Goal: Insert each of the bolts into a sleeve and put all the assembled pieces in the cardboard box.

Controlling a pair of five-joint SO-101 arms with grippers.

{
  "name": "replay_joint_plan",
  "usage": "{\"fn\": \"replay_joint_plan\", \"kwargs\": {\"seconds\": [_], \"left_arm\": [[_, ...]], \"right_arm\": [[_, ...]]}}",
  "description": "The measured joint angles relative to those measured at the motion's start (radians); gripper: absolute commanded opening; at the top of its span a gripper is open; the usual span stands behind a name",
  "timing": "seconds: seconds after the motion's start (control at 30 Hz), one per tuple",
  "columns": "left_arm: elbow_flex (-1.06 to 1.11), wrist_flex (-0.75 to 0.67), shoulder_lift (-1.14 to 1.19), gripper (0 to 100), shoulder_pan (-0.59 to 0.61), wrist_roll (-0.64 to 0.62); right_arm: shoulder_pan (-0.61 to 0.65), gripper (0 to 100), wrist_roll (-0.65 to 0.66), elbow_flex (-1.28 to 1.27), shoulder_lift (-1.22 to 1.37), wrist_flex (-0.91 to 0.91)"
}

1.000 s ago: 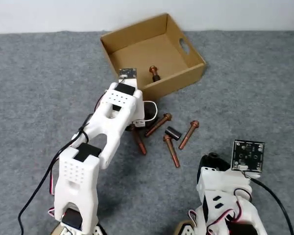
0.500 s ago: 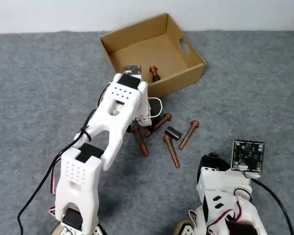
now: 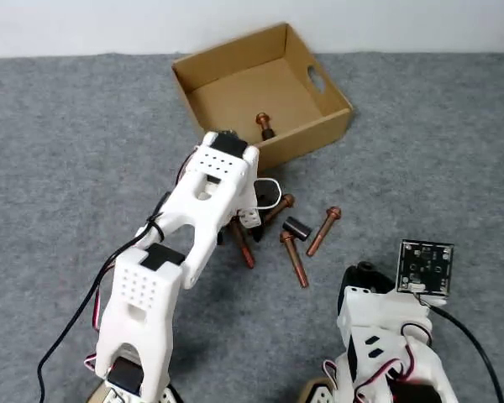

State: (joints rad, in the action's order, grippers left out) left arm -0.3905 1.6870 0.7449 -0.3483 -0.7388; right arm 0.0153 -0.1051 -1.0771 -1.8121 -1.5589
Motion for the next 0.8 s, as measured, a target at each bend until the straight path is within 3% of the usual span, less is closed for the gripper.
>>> {"fn": "replay_joint_plan", "kwargs": {"seconds": [0.23, 0.4, 0.6, 0.8], "left_arm": [[-0.006, -0.069, 0.025, 0, -0.008, -0.023], [-0.031, -0.086, 0.034, 0, -0.006, -0.025], [-0.146, 0.017, 0.049, 0, 0.014, -0.031], [-0.221, 0.031, 0.031, 0, 0.012, -0.002]], "right_arm": [[0.000, 0.9, 0.000, 0.000, 0.000, 0.000], [0.000, 0.9, 0.000, 0.000, 0.000, 0.000], [0.000, 0.9, 0.000, 0.000, 0.000, 0.000], [0.000, 0.9, 0.000, 0.000, 0.000, 0.000]]}}
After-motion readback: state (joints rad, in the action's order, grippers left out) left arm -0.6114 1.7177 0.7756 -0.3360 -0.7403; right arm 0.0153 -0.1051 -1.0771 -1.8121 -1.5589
